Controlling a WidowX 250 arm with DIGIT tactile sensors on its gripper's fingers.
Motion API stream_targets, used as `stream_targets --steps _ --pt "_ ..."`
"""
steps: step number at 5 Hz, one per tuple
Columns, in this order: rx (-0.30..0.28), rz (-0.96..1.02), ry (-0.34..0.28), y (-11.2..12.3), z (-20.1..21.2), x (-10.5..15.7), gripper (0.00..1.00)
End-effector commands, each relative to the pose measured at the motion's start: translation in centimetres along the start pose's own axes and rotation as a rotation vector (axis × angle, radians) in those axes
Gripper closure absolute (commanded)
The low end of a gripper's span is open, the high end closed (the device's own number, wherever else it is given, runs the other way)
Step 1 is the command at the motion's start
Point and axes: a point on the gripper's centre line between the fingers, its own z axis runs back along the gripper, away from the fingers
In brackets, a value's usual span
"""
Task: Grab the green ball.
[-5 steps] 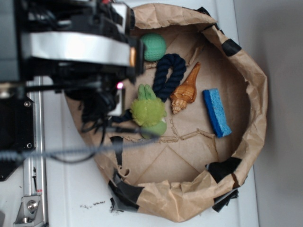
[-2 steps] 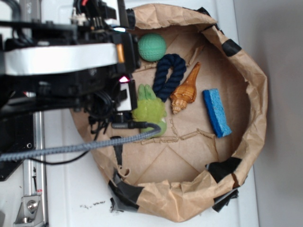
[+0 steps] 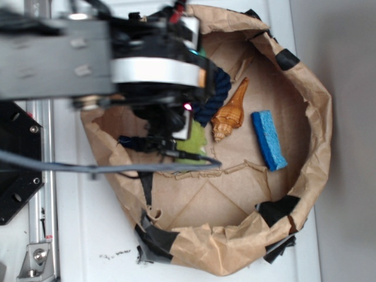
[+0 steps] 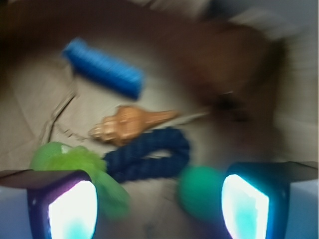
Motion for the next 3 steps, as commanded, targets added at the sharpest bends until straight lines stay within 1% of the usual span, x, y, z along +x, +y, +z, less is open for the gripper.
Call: stream_targets --steps 1,2,3 --pt "-0.022 -0.107 -0.052 2.9 1.0 0.5 0.0" --pt "-0.029 -0.105 -0.05 4.9 1.5 -0.3 0.0" --pt "0.004 -0.148 -0.039 6.8 1.2 -1.3 0.0"
